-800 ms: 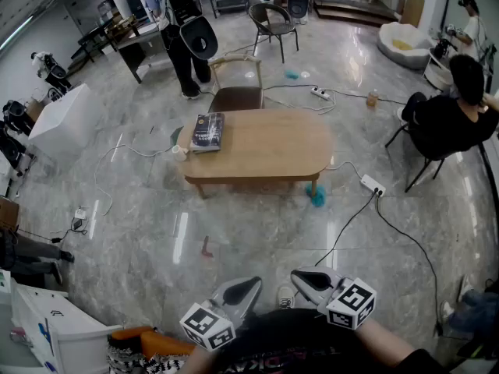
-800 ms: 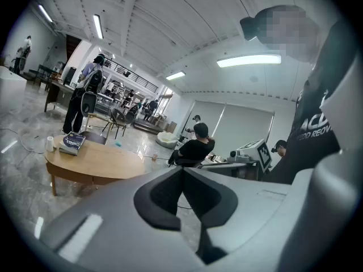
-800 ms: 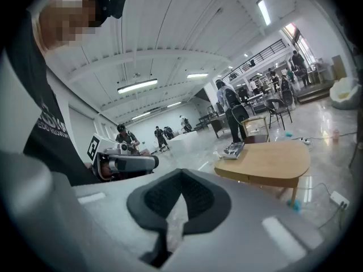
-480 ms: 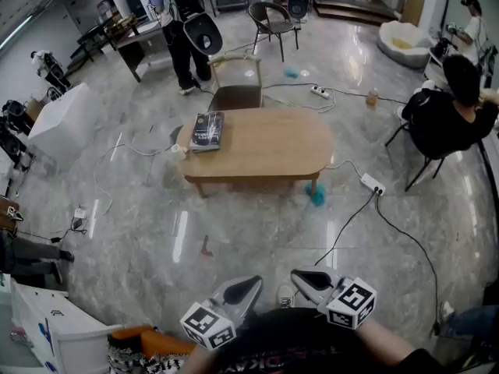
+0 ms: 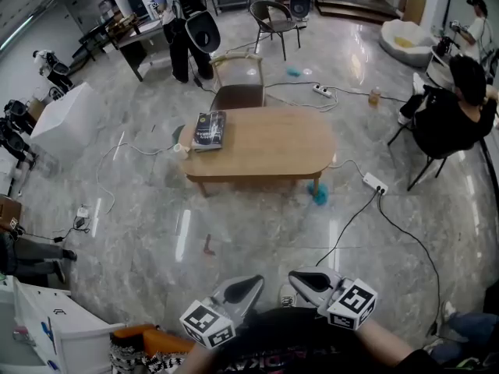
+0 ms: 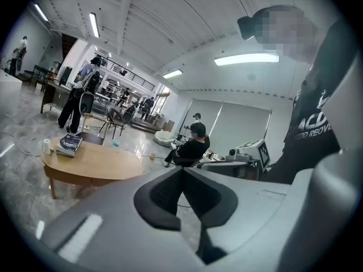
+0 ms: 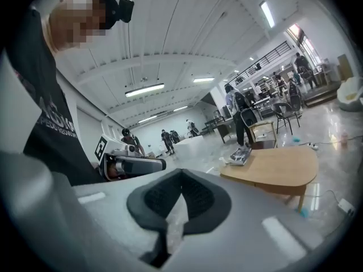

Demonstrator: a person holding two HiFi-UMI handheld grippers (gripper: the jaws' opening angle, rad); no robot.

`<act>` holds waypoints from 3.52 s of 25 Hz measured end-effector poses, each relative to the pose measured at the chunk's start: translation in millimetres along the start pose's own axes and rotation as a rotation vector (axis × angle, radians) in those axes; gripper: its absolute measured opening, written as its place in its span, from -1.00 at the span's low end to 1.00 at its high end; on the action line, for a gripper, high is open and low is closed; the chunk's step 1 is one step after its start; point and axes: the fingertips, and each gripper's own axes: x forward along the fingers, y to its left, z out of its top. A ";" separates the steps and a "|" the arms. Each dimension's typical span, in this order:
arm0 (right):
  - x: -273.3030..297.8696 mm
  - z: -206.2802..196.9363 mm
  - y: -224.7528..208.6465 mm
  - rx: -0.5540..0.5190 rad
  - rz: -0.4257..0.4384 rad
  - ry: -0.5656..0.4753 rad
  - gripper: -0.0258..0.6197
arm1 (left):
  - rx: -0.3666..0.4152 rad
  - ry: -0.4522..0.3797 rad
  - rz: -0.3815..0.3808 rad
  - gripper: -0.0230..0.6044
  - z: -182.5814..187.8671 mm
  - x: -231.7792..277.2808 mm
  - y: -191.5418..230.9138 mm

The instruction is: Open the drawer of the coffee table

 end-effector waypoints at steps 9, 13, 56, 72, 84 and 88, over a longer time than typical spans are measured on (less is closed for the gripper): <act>2.5 13.0 -19.2 0.016 -0.051 -0.065 -0.92 | 0.054 -0.041 0.078 -0.91 40.4 -21.4 39.9; 14.1 19.3 -32.7 0.064 -0.105 -0.098 -0.92 | 0.047 -0.038 0.068 -0.91 43.0 -25.4 63.0; 62.3 65.3 -146.0 0.042 -0.638 -0.246 -0.92 | 0.054 0.036 -0.079 -0.91 63.3 15.5 243.3; 56.0 80.2 -411.8 -0.079 -0.552 -0.096 -0.92 | 0.083 0.029 0.167 -0.91 67.3 228.5 311.9; 92.8 28.4 -487.0 -0.005 -0.563 -0.071 -0.82 | 0.056 0.090 0.181 -0.91 16.6 279.6 376.1; 107.8 -10.9 -514.1 0.006 -0.585 -0.051 -0.65 | 0.048 0.118 0.180 -0.91 -23.2 291.4 409.3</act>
